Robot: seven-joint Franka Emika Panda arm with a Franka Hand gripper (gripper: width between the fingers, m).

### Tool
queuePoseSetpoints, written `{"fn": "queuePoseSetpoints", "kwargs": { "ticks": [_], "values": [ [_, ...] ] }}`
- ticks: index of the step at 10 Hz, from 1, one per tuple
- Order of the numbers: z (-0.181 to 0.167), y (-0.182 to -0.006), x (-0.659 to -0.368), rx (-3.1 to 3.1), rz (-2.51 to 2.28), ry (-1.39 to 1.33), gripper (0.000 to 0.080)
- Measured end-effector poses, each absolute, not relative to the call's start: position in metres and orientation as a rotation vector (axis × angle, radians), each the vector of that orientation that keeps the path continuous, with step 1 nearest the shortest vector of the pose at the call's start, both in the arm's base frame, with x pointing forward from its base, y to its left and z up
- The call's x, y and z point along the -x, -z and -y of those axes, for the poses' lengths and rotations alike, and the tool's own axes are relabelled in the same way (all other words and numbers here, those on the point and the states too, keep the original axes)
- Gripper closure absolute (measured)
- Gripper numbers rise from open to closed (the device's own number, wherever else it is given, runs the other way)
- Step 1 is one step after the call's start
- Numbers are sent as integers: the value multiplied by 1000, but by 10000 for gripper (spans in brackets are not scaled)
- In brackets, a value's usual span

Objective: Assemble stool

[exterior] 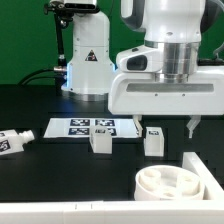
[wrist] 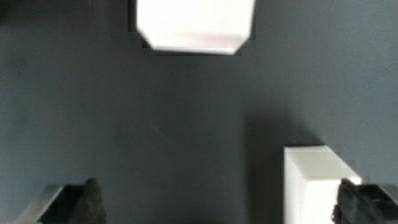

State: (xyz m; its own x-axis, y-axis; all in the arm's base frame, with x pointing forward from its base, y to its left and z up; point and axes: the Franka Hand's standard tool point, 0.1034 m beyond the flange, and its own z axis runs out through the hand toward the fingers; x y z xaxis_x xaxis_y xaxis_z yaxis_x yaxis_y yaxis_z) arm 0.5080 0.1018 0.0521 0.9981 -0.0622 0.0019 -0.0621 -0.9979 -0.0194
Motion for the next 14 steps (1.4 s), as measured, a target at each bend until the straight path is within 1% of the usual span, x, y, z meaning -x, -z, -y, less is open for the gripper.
{"fn": "queuePoseSetpoints", "kwargs": {
  "ticks": [1, 2, 3, 4, 5, 6, 7, 8, 9, 10, 11, 12, 14],
  "values": [
    [-96, -52, -511, 3107, -59, 38, 151],
    [-99, -52, -510, 3107, -64, 35, 151],
    [-99, -50, -507, 3111, -52, -11, 151],
    [-97, -47, -497, 3113, -81, -214, 151],
    [-97, -48, -495, 3093, -136, -419, 151],
    [-95, -52, -501, 3073, -171, -622, 151],
    [-97, -51, -507, 3061, -161, -695, 151],
    [-95, -50, -504, 3048, -161, -768, 151],
    [-92, -50, -496, 3008, -138, -919, 151],
    [-93, -42, -493, 2953, -98, -1016, 151],
    [-94, -41, -486, 2889, -72, -1177, 151],
    [-94, -39, -485, 2850, -70, -1268, 151],
    [-93, -35, -486, 2828, -70, -1320, 151]
  ]
}}
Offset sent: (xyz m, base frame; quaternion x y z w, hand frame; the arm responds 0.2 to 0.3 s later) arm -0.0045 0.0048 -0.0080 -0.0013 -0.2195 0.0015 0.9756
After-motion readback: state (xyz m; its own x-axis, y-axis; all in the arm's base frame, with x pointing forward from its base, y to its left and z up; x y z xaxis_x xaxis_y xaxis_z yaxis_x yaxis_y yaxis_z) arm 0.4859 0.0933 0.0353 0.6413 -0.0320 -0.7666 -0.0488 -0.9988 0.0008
